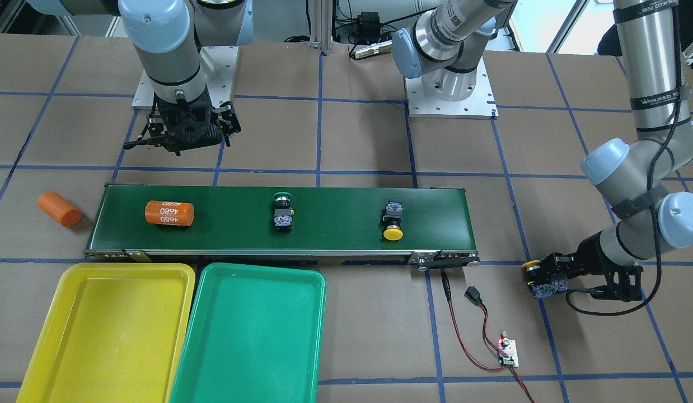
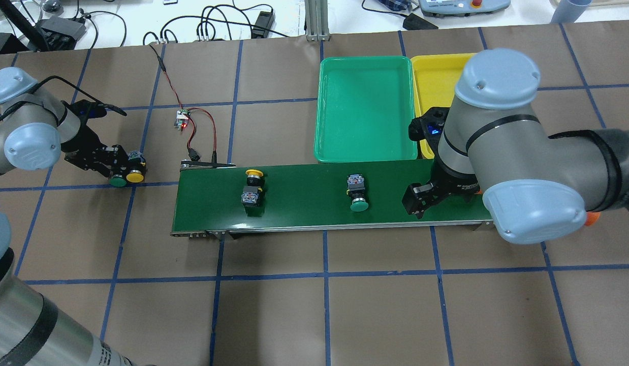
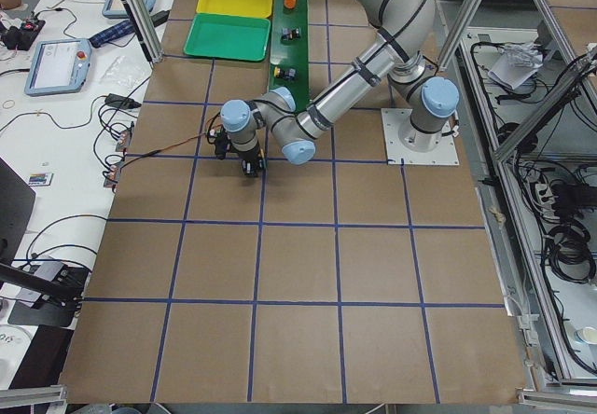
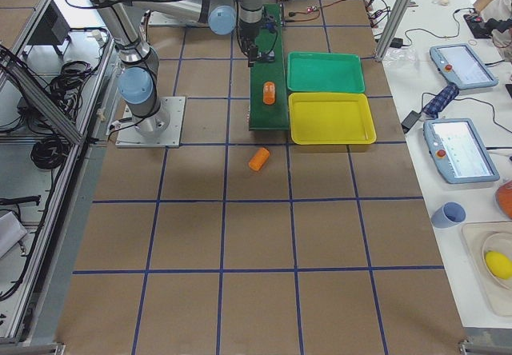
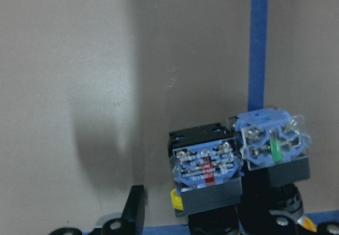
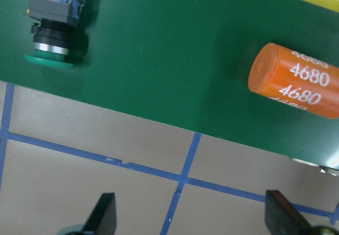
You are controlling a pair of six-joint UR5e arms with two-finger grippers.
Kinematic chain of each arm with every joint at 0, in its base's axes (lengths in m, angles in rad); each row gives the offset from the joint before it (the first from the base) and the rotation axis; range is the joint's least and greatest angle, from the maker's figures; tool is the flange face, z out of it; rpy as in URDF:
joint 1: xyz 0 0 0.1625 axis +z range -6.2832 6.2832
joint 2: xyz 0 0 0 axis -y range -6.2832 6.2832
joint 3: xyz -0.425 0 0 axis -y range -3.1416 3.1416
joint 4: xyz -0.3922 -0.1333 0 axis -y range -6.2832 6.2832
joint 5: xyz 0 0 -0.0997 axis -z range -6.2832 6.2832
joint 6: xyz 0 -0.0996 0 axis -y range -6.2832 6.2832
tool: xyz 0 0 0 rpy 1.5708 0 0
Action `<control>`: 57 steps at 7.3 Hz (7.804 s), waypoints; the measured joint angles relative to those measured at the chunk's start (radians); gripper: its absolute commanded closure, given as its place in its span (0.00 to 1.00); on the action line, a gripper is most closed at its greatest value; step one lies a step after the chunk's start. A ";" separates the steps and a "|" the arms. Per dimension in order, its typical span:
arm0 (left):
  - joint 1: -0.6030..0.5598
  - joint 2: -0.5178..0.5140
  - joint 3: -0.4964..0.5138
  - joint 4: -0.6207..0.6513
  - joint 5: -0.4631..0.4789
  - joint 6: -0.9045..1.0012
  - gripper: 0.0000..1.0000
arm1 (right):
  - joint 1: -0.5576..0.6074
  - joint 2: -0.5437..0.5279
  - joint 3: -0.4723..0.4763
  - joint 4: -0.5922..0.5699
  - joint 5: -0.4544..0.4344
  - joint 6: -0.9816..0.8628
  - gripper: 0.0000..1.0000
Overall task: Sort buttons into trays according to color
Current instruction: 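Carry the orange cylinder past the belt's far end and release it, then grasp the belt's green-capped button with the right gripper while the left gripper loads another, then carry the green-capped button into the green tray and open the right gripper, then grasp the belt's yellow-capped button with the right gripper while the left grasps another, then carry the yellow-capped button to the yellow tray while the left gripper loads the belt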
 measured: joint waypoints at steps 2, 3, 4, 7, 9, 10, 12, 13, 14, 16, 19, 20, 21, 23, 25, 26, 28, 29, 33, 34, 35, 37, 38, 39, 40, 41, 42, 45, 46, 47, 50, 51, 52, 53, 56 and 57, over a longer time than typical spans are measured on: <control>0.000 0.001 0.004 -0.001 0.002 0.005 1.00 | 0.000 0.001 0.025 -0.037 0.052 0.018 0.00; -0.001 0.009 0.005 -0.005 0.003 0.005 1.00 | 0.000 0.001 0.040 -0.064 0.076 0.064 0.01; -0.005 0.031 0.005 -0.017 0.005 0.004 1.00 | 0.000 0.001 0.059 -0.097 0.104 0.123 0.04; -0.062 0.164 -0.008 -0.087 0.011 -0.035 1.00 | 0.000 0.001 0.136 -0.203 0.150 0.198 0.04; -0.179 0.262 -0.025 -0.140 0.002 -0.135 1.00 | 0.000 0.001 0.156 -0.245 0.150 0.202 0.02; -0.249 0.301 -0.061 -0.151 -0.001 -0.209 1.00 | 0.000 -0.001 0.155 -0.252 0.141 0.199 0.02; -0.342 0.361 -0.171 -0.135 -0.003 -0.287 1.00 | 0.001 0.018 0.155 -0.269 0.139 0.200 0.01; -0.358 0.385 -0.213 -0.126 -0.003 -0.295 1.00 | 0.001 0.056 0.154 -0.292 0.139 0.200 0.01; -0.362 0.397 -0.240 -0.119 -0.003 -0.294 1.00 | 0.003 0.090 0.155 -0.322 0.138 0.198 0.07; -0.357 0.378 -0.259 -0.074 -0.003 -0.287 1.00 | 0.008 0.119 0.156 -0.347 0.137 0.171 0.11; -0.355 0.357 -0.274 -0.041 -0.005 -0.286 0.00 | 0.009 0.146 0.155 -0.352 0.135 0.158 0.11; -0.356 0.358 -0.284 -0.038 -0.006 -0.289 0.00 | 0.009 0.162 0.152 -0.364 0.132 0.157 0.11; -0.356 0.361 -0.287 -0.037 -0.006 -0.289 0.00 | 0.009 0.177 0.150 -0.397 0.118 0.157 0.34; -0.354 0.382 -0.259 -0.041 -0.023 -0.292 0.00 | 0.009 0.200 0.150 -0.449 0.062 0.157 0.95; -0.308 0.379 -0.138 -0.112 -0.044 -0.288 0.00 | 0.007 0.204 0.145 -0.454 0.046 0.151 1.00; -0.254 0.356 -0.083 -0.134 -0.048 -0.280 0.00 | 0.006 0.205 0.124 -0.449 0.045 0.146 1.00; -0.167 0.296 -0.047 -0.110 -0.051 -0.274 0.00 | 0.006 0.209 0.024 -0.384 0.046 0.142 1.00; -0.151 0.256 -0.046 -0.059 -0.049 -0.256 0.00 | 0.006 0.229 -0.031 -0.357 0.050 0.138 1.00; -0.121 0.078 -0.031 0.107 0.028 -0.222 0.00 | 0.011 0.507 -0.335 -0.378 0.059 0.092 0.00; -0.116 0.052 -0.031 0.130 0.037 -0.221 0.07 | 0.011 0.529 -0.359 -0.372 0.059 0.091 0.00; -0.114 0.036 -0.031 0.140 0.040 -0.221 0.13 | 0.011 0.537 -0.367 -0.367 0.059 0.092 0.00; -0.113 0.015 -0.033 0.145 0.041 -0.220 0.61 | 0.007 0.537 -0.370 -0.357 0.059 0.092 0.00; -0.112 0.008 -0.033 0.145 0.041 -0.220 1.00 | 0.002 0.528 -0.369 -0.330 0.058 0.091 0.00; -0.112 0.005 -0.032 0.145 0.041 -0.220 1.00 | -0.007 0.503 -0.363 -0.281 0.055 0.090 0.00; -0.112 0.003 -0.030 0.145 0.041 -0.220 1.00 | -0.027 0.455 -0.341 -0.221 0.053 0.089 0.00; -0.111 0.005 -0.028 0.145 0.040 -0.211 1.00 | -0.060 0.393 -0.288 -0.175 0.055 0.082 0.01; -0.103 0.007 -0.027 0.145 0.037 -0.183 1.00 | -0.089 0.318 -0.204 -0.157 0.064 0.072 0.03; -0.108 0.091 -0.019 0.088 0.009 -0.139 1.00 | -0.102 0.165 -0.003 -0.180 0.118 0.077 0.05; -0.137 0.145 -0.004 0.010 0.001 -0.155 1.00 | -0.097 0.155 0.025 -0.201 0.127 0.083 0.05; -0.178 0.200 0.005 -0.080 -0.004 -0.183 1.00 | -0.076 0.155 0.036 -0.221 0.135 0.104 0.05; -0.286 0.310 -0.061 -0.162 -0.009 -0.239 1.00 | 0.026 0.195 0.031 -0.316 0.176 0.243 0.03; -0.301 0.329 -0.093 -0.162 -0.011 -0.244 1.00 | 0.046 0.213 0.031 -0.345 0.173 0.279 0.05; -0.309 0.341 -0.128 -0.157 -0.011 -0.245 1.00 | 0.057 0.230 0.032 -0.365 0.170 0.295 0.16; -0.315 0.346 -0.160 -0.142 -0.010 -0.245 1.00 | 0.061 0.248 0.034 -0.380 0.166 0.300 0.41; -0.320 0.325 -0.193 -0.099 -0.042 -0.261 1.00 | 0.062 0.289 0.034 -0.404 0.139 0.293 1.00; -0.320 0.318 -0.194 -0.087 -0.053 -0.263 0.02 | 0.057 0.291 0.030 -0.404 0.133 0.284 1.00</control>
